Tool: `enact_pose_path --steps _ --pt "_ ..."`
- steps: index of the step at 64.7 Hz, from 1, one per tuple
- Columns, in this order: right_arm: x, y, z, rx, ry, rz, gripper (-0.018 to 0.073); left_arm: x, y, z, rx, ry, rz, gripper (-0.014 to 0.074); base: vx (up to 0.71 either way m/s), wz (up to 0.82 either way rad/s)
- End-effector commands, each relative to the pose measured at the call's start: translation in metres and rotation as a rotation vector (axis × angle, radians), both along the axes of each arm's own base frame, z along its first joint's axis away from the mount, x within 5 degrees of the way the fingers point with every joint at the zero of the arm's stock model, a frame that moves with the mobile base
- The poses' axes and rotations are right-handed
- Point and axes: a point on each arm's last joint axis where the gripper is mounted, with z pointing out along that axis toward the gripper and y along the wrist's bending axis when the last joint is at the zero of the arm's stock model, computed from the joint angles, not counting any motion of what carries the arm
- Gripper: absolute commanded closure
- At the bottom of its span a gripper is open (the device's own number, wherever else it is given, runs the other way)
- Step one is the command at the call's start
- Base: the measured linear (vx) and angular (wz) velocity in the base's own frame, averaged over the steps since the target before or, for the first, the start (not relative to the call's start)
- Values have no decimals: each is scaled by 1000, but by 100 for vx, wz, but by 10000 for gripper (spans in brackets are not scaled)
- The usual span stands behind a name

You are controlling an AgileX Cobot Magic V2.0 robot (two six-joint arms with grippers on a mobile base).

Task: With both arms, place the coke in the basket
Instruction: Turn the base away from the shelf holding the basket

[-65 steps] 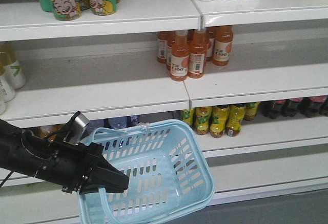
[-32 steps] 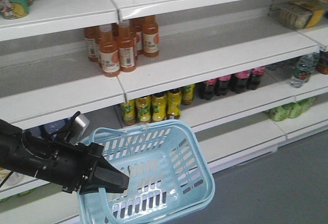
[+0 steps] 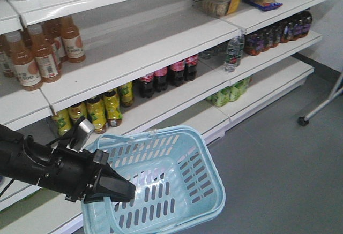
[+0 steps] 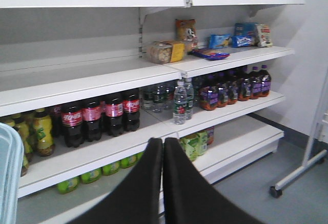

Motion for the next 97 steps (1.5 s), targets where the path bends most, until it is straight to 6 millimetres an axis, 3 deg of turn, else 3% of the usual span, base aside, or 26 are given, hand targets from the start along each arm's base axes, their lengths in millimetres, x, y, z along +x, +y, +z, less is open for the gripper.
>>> enact_pose_path --steps 1,97 --pt "-1 -1 4 -11 -78 -8 569 -1 -4 24 -110 -41 -3 603 -4 -46" --pt "-1 -1 4 -11 -77 -8 569 -1 -4 24 -110 -41 -3 603 2 -43"
